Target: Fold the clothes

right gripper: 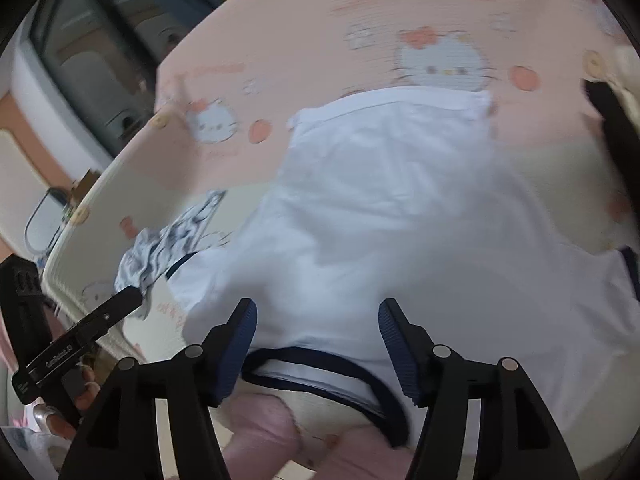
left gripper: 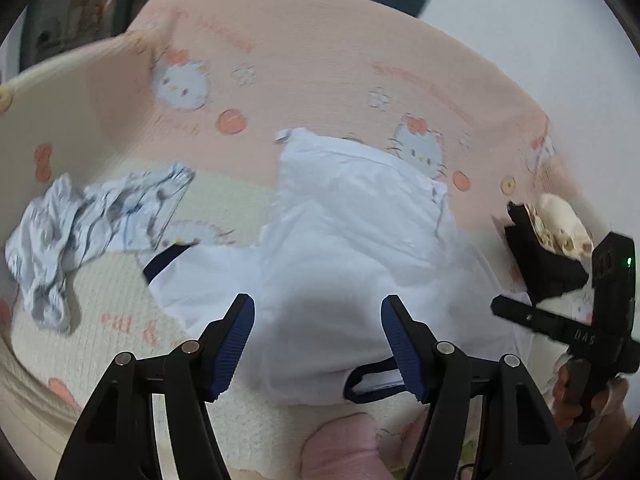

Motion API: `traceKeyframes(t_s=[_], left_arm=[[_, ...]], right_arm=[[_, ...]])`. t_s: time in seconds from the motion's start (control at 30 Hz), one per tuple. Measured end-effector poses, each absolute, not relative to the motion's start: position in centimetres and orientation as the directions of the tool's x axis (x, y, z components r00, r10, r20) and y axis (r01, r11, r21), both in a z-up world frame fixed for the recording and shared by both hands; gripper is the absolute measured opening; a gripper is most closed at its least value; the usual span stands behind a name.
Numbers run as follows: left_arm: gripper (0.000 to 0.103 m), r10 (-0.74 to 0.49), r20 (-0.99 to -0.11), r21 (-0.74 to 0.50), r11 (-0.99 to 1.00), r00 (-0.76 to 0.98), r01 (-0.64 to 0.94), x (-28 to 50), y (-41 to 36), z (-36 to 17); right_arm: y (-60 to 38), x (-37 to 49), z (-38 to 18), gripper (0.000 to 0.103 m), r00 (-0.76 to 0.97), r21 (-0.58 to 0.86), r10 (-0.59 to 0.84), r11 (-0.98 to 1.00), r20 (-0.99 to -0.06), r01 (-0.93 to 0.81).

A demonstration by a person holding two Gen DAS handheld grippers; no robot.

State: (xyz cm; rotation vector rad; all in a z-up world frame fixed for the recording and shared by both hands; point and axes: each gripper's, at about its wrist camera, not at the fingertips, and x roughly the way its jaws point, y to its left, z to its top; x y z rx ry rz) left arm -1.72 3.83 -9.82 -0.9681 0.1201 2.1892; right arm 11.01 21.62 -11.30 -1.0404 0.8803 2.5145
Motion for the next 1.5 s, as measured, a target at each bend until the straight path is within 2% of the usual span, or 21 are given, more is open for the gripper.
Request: traceKeyframes(t_s=[0.17, 0.3, 0.43, 0.53, 0.7, 0.83, 0.93, 1.07, 1.2, 1.5], left_arm=[[0.064, 0.56, -0.708, -0.028, -0.629, -0.429, -0.777, 0.3, 8.3, -8.7], [0.064, 0.56, -0.735, 0.091, -0.479, -0.384, -0.873, 1.5, 12.7, -7.2], [0.064, 0.566, -0.762, 0.138, -0.336, -0.316, -0.932, 2.4, 16.7, -6.1], [0.064, 0.575, -0.768, 0.124, -0.298, -0.282, -0.946, 2.6, 18.6, -6.4], [0.064, 0.582, -0.765, 0.064, -0.358, -0.276, -0.931, 0.7, 19.6, -7.1], [0.064, 0.556, -0.784, 0.065, -0.371, -0.277, -0.926, -2.2, 20.7, -7.4], [0.064, 0.519, -0.792, 0.102, -0.408, -0.322, -0.907, -6.2, 21.8, -6.7], [0.064, 0.48, -0.818, 0.075, -0.457, -0.317, -0.886, -12.5, 23.5, -5.5], [0.064, 0.459, -0.808, 0.105, -0.506, -0.37, -0.856, -18.3, 25.0, -5.2], [0.064, 0.448, -0.823, -0.03, -0.648, -0.349, -0.761, -27.0, 26.7, -10.1]], right_arm=[[24.0, 14.6, -11.9, 0.063, -0.669, 0.448, 0.078, -0.685, -0.739, -0.575], [26.2, 18.5, -12.4, 0.063, -0.67, 0.524, 0.102, -0.542, -0.735, -0.657], [27.7, 21.0, -12.9, 0.065, -0.658, 0.543, 0.119, -0.467, -0.743, -0.697], [28.4, 22.0, -13.1, 0.065, -0.626, 0.507, 0.148, -0.46, -0.766, -0.729], [29.4, 21.4, -13.1, 0.065, -0.599, 0.47, 0.131, -0.499, -0.79, -0.728], [30.3, 18.4, -11.9, 0.065, -0.543, 0.352, 0.157, -0.609, -0.825, -0.711], [32.2, 15.2, -11.1, 0.065, -0.508, 0.281, 0.155, -0.682, -0.847, -0.676], [36.3, 9.8, -9.5, 0.065, -0.457, 0.246, 0.097, -0.734, -0.884, -0.632], [39.9, 4.3, -8.4, 0.065, -0.391, 0.117, 0.156, -0.799, -0.907, -0.59], [49.2, -1.4, -14.1, 0.064, -0.38, 0.263, 0.059, -0.626, -0.923, -0.734]])
